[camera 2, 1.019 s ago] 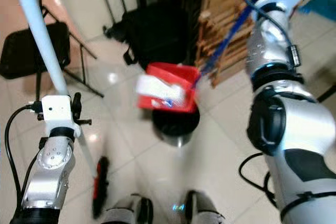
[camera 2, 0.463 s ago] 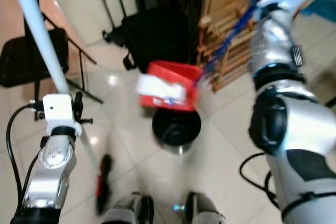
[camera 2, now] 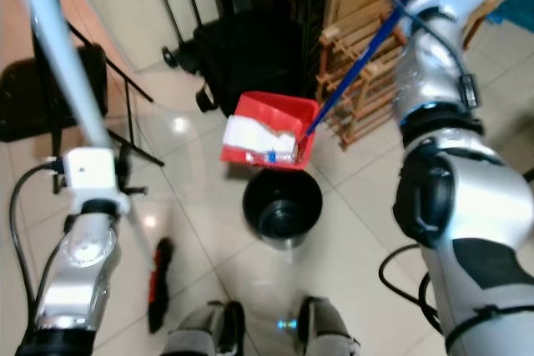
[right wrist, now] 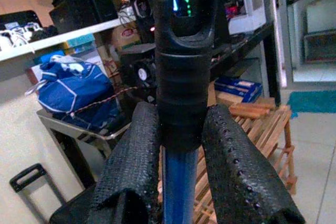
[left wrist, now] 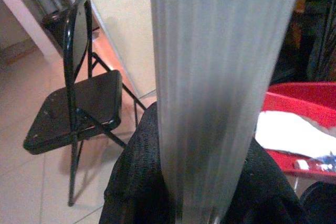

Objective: Sweep floor

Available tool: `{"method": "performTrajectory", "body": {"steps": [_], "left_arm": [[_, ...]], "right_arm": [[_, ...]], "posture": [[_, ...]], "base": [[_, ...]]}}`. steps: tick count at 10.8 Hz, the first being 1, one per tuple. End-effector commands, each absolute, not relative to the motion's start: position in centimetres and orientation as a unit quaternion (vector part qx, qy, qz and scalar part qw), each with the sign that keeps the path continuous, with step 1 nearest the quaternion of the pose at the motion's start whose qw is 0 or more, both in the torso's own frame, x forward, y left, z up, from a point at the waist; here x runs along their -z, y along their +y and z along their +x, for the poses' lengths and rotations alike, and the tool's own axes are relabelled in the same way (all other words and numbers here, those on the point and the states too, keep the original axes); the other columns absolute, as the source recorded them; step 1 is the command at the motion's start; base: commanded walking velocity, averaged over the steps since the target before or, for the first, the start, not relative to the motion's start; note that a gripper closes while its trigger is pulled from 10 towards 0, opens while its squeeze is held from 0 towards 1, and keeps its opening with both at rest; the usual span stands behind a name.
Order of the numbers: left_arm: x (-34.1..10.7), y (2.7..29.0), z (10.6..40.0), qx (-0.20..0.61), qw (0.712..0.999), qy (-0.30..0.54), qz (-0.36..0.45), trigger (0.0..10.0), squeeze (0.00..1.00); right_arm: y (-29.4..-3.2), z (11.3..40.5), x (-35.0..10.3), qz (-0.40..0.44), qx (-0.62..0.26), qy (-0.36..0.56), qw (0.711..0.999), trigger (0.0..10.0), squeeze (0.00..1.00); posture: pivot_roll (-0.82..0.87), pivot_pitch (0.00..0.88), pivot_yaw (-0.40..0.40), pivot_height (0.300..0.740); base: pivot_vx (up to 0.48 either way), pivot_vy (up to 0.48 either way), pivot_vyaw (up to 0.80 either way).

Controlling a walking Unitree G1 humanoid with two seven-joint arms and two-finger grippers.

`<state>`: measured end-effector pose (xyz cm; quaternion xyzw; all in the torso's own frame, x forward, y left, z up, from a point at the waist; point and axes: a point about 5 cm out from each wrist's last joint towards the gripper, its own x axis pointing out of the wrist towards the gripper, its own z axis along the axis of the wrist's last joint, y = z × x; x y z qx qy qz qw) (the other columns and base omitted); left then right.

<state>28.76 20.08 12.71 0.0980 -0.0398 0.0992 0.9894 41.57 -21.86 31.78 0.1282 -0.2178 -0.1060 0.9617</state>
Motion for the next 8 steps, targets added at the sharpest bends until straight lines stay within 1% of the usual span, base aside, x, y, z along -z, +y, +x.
{"method": "performTrajectory", "body": {"steps": [1,4,8], "left_arm": [[-12.5,20.9,28.2,-0.108,0.989,-0.034,0.099,10.0,0.0],[-12.5,20.8,28.3,-0.109,0.988,-0.035,0.1,10.0,0.0],[-12.6,20.8,28.1,-0.112,0.988,-0.039,0.098,10.0,0.0]], "right_arm": [[-21.8,41.4,-33.3,0.121,0.1,-0.247,0.956,10.0,0.0],[-21.3,41.5,-33.1,0.117,0.067,-0.245,0.96,10.0,0.0],[-19.3,41.6,-33.5,0.111,-0.016,-0.257,0.96,10.0,0.0]], "posture": [[0.09,0.195,0.061,0.74],[0.09,0.19,0.064,0.74],[0.09,0.183,0.061,0.74]], "base": [[0.0,0.0,0.0],[0.0,0.0,0.0],[0.0,0.0,0.0]]}}
